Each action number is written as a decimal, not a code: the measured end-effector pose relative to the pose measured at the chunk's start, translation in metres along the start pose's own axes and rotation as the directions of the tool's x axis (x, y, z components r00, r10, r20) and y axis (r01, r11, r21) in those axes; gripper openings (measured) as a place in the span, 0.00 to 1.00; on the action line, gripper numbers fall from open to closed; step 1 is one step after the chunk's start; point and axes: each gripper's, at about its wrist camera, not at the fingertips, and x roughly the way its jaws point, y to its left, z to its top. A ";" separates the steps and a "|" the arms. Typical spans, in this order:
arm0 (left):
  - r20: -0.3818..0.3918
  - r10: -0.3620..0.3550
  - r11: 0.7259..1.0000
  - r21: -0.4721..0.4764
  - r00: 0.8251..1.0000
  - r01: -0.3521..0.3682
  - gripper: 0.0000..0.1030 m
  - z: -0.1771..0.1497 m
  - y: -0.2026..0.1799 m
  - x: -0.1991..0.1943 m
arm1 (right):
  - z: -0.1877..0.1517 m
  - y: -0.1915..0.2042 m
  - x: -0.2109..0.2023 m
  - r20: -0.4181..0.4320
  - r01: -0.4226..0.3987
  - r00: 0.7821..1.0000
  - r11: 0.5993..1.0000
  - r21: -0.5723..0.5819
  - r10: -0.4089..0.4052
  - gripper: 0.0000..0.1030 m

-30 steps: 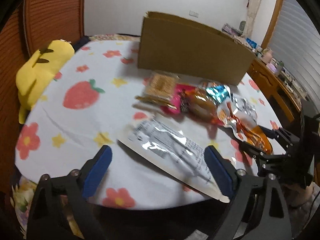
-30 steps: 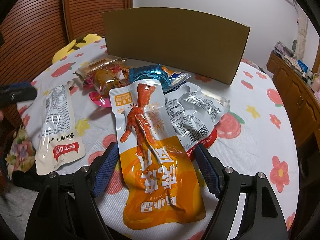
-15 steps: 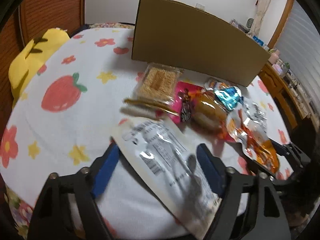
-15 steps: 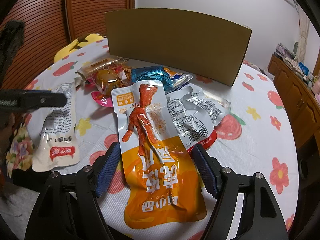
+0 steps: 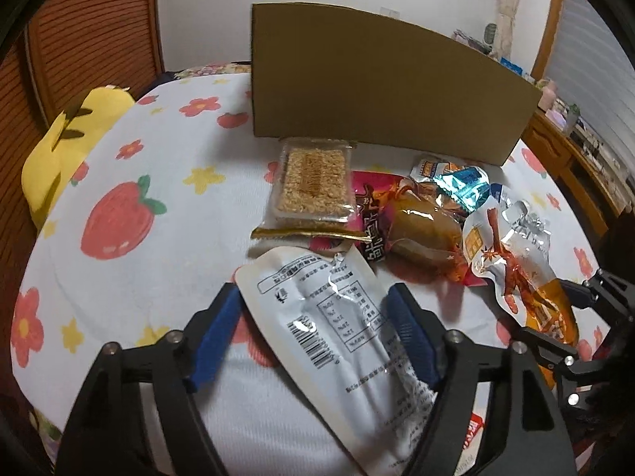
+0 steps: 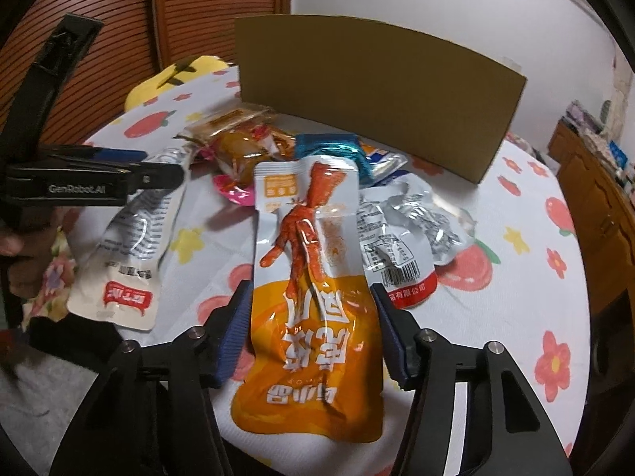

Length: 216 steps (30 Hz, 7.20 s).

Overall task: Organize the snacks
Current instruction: 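Lower both tools to the snacks, left onto white pack, right onto orange pouch, then close left tool on the white pack while right tool closes on the orange pouch, then lift both held packs and carry them over the cardboard box, then open both tools to drop the packs into the box, then close left tool on the rice-cracker bar while right tool grips a silver pack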

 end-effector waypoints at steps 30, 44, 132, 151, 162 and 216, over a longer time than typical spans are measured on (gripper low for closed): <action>0.042 -0.090 0.996 0.029 0.995 0.088 0.37 -0.007 0.030 -0.027 | 0.030 0.003 0.021 -0.005 -0.034 0.999 0.999 0.003 0.034 0.41; 0.137 -0.104 0.991 0.102 0.985 0.090 0.36 0.001 0.024 -0.065 | 0.029 -0.002 -0.010 0.092 -0.043 0.995 0.998 0.043 0.039 0.38; 0.255 -0.071 0.988 0.151 0.964 0.032 0.68 0.256 -0.018 -0.006 | 0.225 -0.133 0.043 0.129 0.017 0.990 0.970 0.243 -0.050 0.69; 0.336 -0.178 0.965 0.246 0.925 0.097 0.98 0.146 -0.010 -0.055 | 0.129 -0.099 -0.040 0.279 -0.054 0.960 0.979 0.198 -0.004 0.69; 0.235 -0.156 0.966 0.238 0.960 0.099 0.98 0.083 0.004 -0.023 | 0.069 -0.076 -0.004 0.161 -0.055 0.987 0.983 0.177 0.026 0.64; -0.038 -0.150 0.979 0.136 0.988 0.154 0.54 0.081 0.023 0.045 | 0.049 -0.029 0.046 0.014 0.055 0.998 0.998 0.022 -0.055 0.55</action>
